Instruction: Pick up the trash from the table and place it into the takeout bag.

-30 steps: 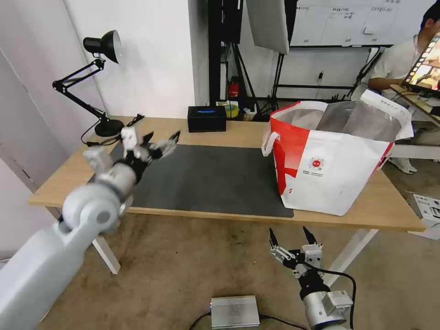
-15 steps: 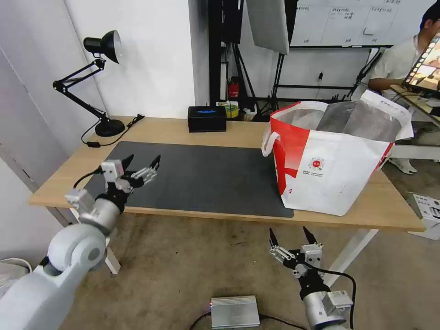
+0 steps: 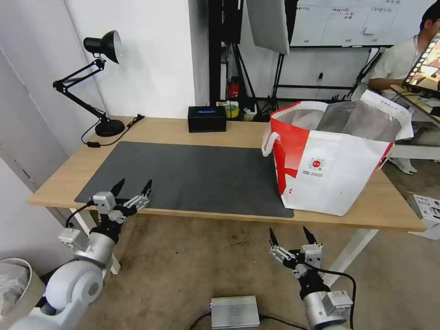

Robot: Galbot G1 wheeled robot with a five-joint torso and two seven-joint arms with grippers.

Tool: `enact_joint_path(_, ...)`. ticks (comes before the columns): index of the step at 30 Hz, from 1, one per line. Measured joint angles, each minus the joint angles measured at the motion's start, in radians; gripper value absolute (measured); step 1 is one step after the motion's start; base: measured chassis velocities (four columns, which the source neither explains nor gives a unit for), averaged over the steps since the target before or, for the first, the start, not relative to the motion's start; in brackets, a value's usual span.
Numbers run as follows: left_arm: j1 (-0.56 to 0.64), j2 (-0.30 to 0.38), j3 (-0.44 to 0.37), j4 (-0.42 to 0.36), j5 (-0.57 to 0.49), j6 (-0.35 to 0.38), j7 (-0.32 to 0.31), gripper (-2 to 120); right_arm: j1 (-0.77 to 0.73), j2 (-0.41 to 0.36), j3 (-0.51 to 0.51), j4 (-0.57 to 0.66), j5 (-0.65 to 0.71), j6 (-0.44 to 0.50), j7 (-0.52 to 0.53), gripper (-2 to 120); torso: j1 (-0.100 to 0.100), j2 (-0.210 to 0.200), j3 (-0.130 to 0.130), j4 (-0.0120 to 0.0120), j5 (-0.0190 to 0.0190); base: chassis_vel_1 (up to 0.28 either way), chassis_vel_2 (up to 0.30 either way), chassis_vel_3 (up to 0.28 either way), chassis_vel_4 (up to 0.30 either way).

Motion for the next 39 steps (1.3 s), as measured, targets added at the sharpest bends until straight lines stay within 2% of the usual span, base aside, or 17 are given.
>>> enact_joint_path(5,0.078,-0.039,-0.018,0.031,0.02,-0.078,0.032,100,0.0,0.0,0.0,0.0,0.0,0.0,0.0,100,0.0,0.0,0.0,0.0003,-0.0002,0.0,0.0,0.0,0.0)
enact_joint_path(11,0.11,-0.054,-0.03,0.065,0.032,-0.148,0.069,100,0.0,0.0,0.0,0.0,0.0,0.0,0.0,100,0.0,0.0,0.0,0.0001,-0.0002,0.0,0.0,0.0,0.0)
enact_joint_path(18,0.123,-0.058,-0.035,0.08,0.043,-0.174,0.08,100,0.0,0.0,0.0,0.0,0.0,0.0,0.0,100,0.0,0.0,0.0,0.0001,-0.0001,0.0,0.0,0.0,0.0)
enact_joint_path(27,0.147,-0.065,-0.034,0.129,0.086,-0.281,0.089,100,0.0,0.0,0.0,0.0,0.0,0.0,0.0,100,0.0,0.0,0.0,0.0001,-0.0001,0.0,0.0,0.0,0.0)
enact_joint_path(39,0.173,-0.08,-0.024,0.138,0.098,-0.297,0.099,100,0.0,0.0,0.0,0.0,0.0,0.0,0.0,100,0.0,0.0,0.0,0.0001,-0.0001,0.0,0.0,0.0,0.0)
